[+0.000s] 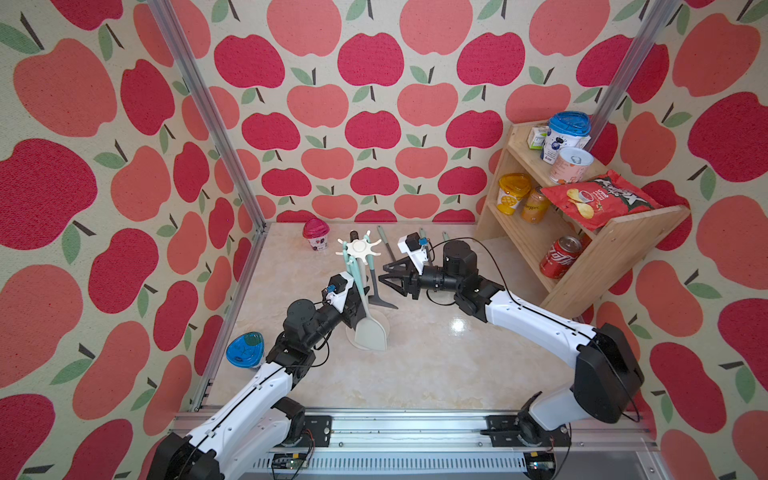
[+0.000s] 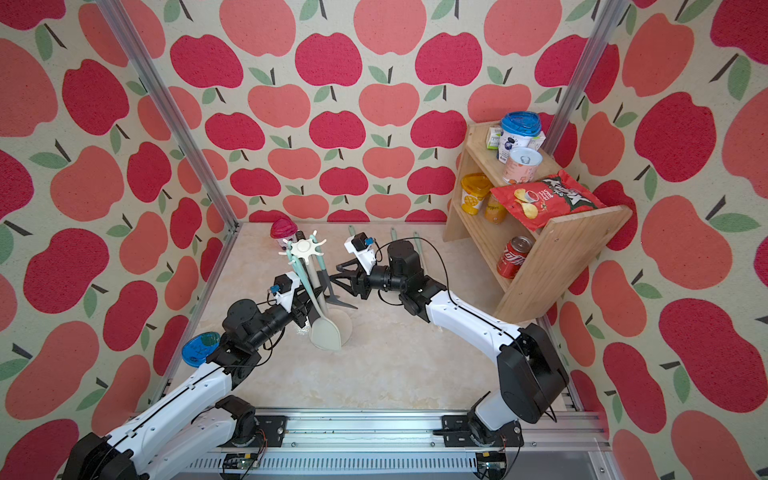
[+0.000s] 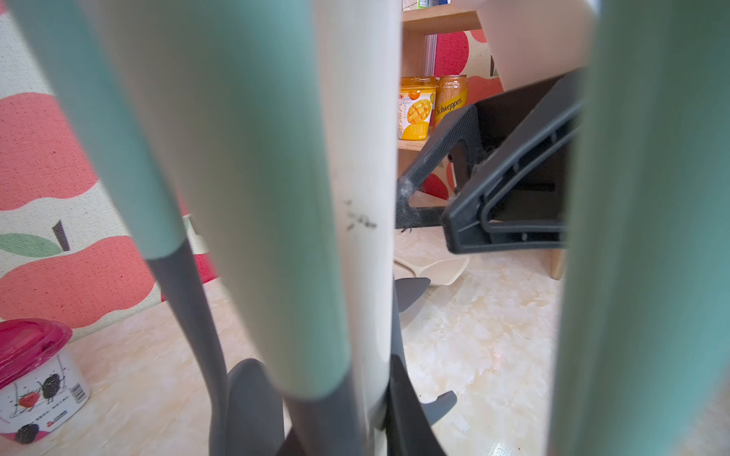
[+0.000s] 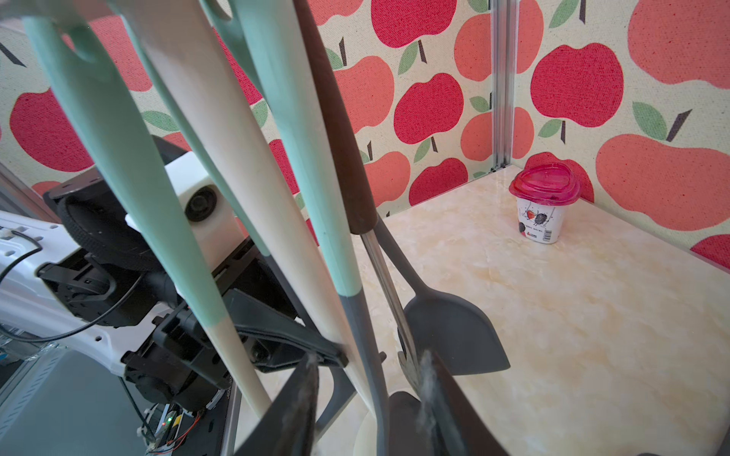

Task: Take the spatula off the kitchen utensil rack
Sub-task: Take off the spatula from the rack.

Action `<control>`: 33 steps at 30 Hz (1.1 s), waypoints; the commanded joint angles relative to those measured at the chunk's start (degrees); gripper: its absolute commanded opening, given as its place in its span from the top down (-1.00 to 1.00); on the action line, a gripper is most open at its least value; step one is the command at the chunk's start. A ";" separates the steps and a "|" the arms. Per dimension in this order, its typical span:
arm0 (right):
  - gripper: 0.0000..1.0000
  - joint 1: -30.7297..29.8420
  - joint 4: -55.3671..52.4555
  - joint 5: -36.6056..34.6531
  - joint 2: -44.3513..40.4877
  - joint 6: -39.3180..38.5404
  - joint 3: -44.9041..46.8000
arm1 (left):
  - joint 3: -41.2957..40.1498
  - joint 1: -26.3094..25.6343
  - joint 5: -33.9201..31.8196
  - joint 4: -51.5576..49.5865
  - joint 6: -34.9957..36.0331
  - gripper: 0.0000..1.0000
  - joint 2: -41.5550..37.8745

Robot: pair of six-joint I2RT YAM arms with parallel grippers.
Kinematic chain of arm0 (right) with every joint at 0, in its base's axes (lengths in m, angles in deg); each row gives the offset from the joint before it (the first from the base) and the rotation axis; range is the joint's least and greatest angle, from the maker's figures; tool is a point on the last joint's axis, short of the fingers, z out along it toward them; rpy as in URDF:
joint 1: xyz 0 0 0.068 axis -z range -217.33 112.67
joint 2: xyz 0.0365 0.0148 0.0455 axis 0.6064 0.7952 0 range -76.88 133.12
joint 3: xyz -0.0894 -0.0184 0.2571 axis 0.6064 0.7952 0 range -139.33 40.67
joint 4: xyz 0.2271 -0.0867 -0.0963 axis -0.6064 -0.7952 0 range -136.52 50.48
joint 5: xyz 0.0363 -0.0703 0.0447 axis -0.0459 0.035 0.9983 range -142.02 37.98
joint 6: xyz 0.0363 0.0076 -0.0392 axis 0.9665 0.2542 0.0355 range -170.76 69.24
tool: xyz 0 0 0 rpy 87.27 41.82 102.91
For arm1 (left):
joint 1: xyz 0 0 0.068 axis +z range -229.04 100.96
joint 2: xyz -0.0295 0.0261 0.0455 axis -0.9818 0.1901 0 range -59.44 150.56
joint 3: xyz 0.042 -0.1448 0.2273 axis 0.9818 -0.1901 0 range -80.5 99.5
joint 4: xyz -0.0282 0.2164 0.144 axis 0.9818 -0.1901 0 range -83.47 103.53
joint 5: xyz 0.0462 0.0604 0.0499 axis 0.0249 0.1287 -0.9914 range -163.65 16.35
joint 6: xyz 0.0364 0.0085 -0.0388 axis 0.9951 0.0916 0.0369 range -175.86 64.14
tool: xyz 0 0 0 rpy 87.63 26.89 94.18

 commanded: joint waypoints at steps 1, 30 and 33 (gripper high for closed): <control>0.11 0.61 3.07 0.23 1.43 1.32 -0.05 | -2.24 0.43 -0.55 -11.20 3.50 1.00 2.56; 0.25 -0.78 13.08 4.79 8.01 7.32 -2.04 | -2.76 0.34 -0.68 -9.97 2.85 1.00 3.36; 0.27 -0.96 13.26 4.59 8.40 7.12 -2.15 | -2.85 0.34 -0.80 -9.47 2.63 1.00 3.59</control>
